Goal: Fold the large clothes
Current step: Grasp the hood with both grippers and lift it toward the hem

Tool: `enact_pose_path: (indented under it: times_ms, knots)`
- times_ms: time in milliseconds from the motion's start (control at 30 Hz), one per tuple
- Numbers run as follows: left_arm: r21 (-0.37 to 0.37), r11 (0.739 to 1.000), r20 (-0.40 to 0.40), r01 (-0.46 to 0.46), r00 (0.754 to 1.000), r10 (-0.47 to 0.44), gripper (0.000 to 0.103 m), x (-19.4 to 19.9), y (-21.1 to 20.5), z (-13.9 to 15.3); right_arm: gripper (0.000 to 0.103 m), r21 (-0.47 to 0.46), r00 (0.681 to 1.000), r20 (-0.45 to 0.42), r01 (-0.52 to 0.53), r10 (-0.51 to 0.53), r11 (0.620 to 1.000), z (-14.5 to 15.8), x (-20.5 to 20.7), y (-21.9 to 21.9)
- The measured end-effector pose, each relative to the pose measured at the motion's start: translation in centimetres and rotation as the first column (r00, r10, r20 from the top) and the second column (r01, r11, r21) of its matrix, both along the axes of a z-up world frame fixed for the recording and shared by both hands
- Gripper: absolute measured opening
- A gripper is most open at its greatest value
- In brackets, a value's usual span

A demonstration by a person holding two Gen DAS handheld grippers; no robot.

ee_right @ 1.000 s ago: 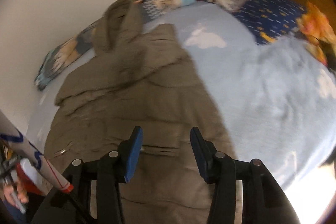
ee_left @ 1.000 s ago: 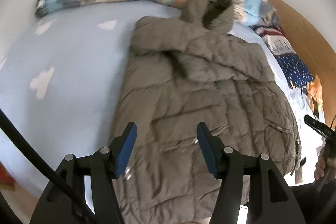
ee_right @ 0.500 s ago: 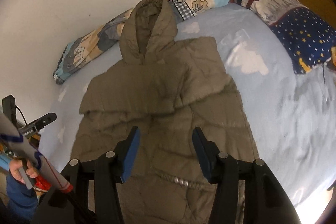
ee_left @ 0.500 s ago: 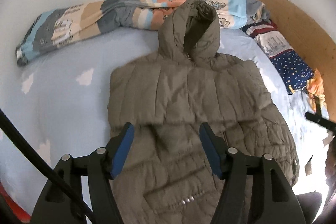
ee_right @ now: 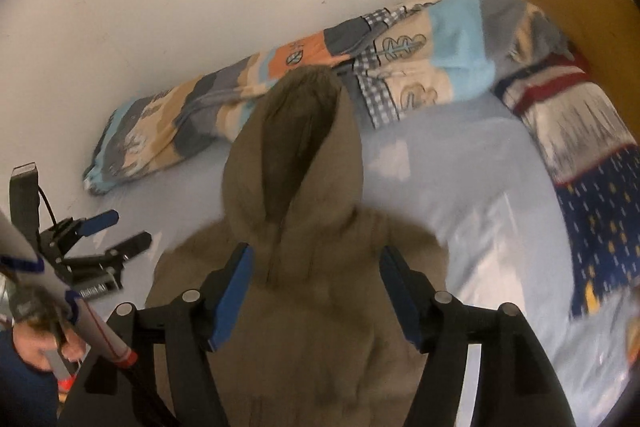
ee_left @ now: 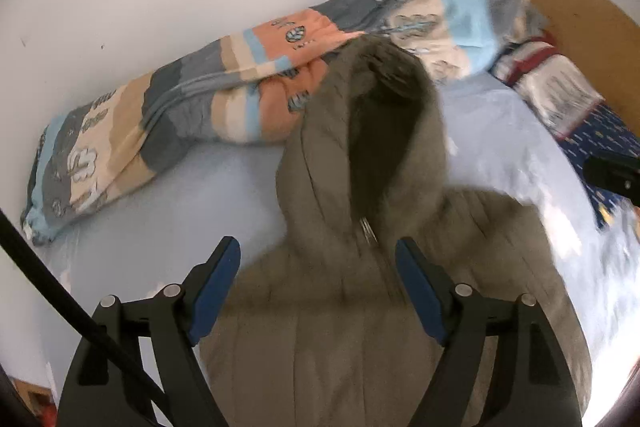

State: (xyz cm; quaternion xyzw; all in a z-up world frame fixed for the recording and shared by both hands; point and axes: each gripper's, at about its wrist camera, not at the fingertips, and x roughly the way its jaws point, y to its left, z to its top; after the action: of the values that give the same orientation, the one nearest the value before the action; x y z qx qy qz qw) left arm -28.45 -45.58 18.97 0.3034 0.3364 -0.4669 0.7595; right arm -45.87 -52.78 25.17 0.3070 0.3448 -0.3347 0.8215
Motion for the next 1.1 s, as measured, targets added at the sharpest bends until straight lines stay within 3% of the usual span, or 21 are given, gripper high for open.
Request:
enact_pose_path:
  times_ms: [200, 367, 500, 533, 567, 600, 667, 767, 867, 1000, 1100]
  knots:
    - [-0.029, 0.999, -0.004, -0.027, 1.0, 0.027, 0.079, 4.0, -9.7, -2.6, 0.07, 0.003, 0.997, 0.002, 0.073, -0.073, 0.997, -4.0, 7.0, -10.1]
    - [-0.031, 0.999, 0.039, -0.018, 0.999, 0.02, 0.079, 5.3, -14.8, -4.3, 0.07, 0.002, 0.996, -0.033, 0.08, -0.079, 0.997, -7.9, 11.6, -15.8]
    - [-0.013, 0.999, 0.083, -0.043, 0.996, 0.044, 0.077, 5.7, -17.1, -6.9, 0.07, 0.013, 0.997, 0.002, 0.076, -0.076, 0.997, -9.9, 13.9, -18.5]
    - [0.006, 0.998, 0.076, -0.061, 0.995, 0.06, 0.051, 6.1, -17.3, -7.5, 0.063, 0.01, 0.997, -0.02, 0.069, -0.069, 0.998, -10.6, 14.6, -18.8]
    - [0.038, 0.996, 0.037, -0.079, 0.996, 0.078, 0.013, 6.7, -17.3, -8.2, 0.045, 0.004, 0.996, -0.056, 0.075, -0.075, 0.997, -11.2, 15.1, -18.8]
    - [0.032, 0.996, 0.002, -0.082, 0.997, 0.082, 0.014, 7.1, -16.9, -8.4, 0.007, 0.018, 0.996, -0.071, 0.057, -0.056, 0.998, -11.7, 15.5, -18.7]
    - [-0.006, 0.998, -0.005, -0.07, 0.998, 0.07, 0.014, 7.1, -15.4, -7.7, 0.007, -0.027, 0.992, -0.104, 0.063, -0.066, 0.998, -11.5, 15.2, -17.6]
    - [-0.049, 0.998, -0.064, -0.04, 0.997, 0.037, 0.014, 6.3, -11.3, -5.4, 0.007, -0.044, 0.996, -0.057, 0.059, -0.061, 0.997, -9.6, 13.3, -15.6]
    - [-0.074, 0.997, -0.069, -0.008, 0.998, 0.003, 0.014, 4.5, -7.1, -2.9, 0.007, -0.073, 0.999, -0.019, 0.031, -0.032, 0.997, -7.0, 11.1, -12.6]
    - [-0.104, 0.994, -0.092, 0.024, 0.995, -0.033, 0.014, 1.9, 0.7, 0.6, 0.007, -0.1, 1.0, 0.018, -0.011, 0.013, 0.995, -3.4, 7.8, -7.1]
    - [-0.11, 0.994, -0.12, 0.018, 0.992, -0.031, 0.015, 0.3, 6.2, 1.2, 0.007, -0.13, 0.998, 0.033, -0.048, 0.053, 0.99, -1.4, 4.8, -2.2]
